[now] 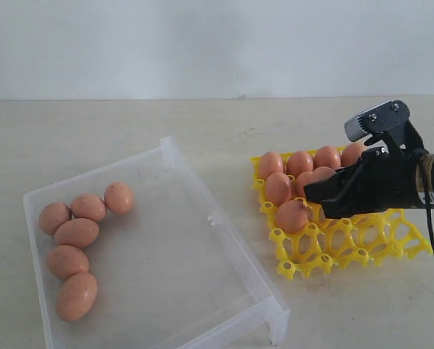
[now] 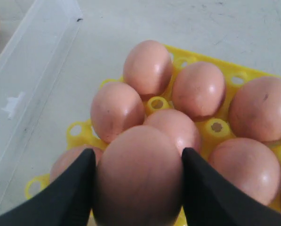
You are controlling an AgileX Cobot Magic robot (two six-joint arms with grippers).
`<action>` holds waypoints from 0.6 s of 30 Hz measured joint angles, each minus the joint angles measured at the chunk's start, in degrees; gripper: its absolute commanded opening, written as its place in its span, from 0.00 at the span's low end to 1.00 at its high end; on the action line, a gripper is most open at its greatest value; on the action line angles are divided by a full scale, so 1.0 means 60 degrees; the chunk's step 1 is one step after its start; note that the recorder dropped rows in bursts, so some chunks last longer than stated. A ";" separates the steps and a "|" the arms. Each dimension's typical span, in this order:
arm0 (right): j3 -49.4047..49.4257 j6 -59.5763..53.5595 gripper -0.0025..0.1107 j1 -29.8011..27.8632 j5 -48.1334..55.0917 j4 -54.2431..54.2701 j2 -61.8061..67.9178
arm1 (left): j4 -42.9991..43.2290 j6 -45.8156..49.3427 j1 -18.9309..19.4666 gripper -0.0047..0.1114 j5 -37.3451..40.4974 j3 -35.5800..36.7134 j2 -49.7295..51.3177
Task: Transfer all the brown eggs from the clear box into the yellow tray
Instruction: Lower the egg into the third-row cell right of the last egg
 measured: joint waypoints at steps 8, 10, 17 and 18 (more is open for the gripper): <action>-0.0004 0.0000 0.02 0.0000 -0.0082 0.0124 0.0353 | 0.0000 0.0000 0.0000 0.08 0.0000 0.0000 0.0000; -0.0004 0.0000 0.05 0.0000 -0.0104 0.0141 0.0481 | 0.0000 0.0000 0.0000 0.08 0.0000 0.0000 0.0000; -0.0020 0.0000 0.29 0.0000 -0.0750 0.0214 0.0762 | 0.0000 0.0000 0.0000 0.08 0.0000 0.0000 0.0000; -0.0020 0.0000 0.31 0.0000 -0.0793 0.0238 0.0762 | 0.0000 0.0000 0.0000 0.08 0.0000 0.0000 0.0000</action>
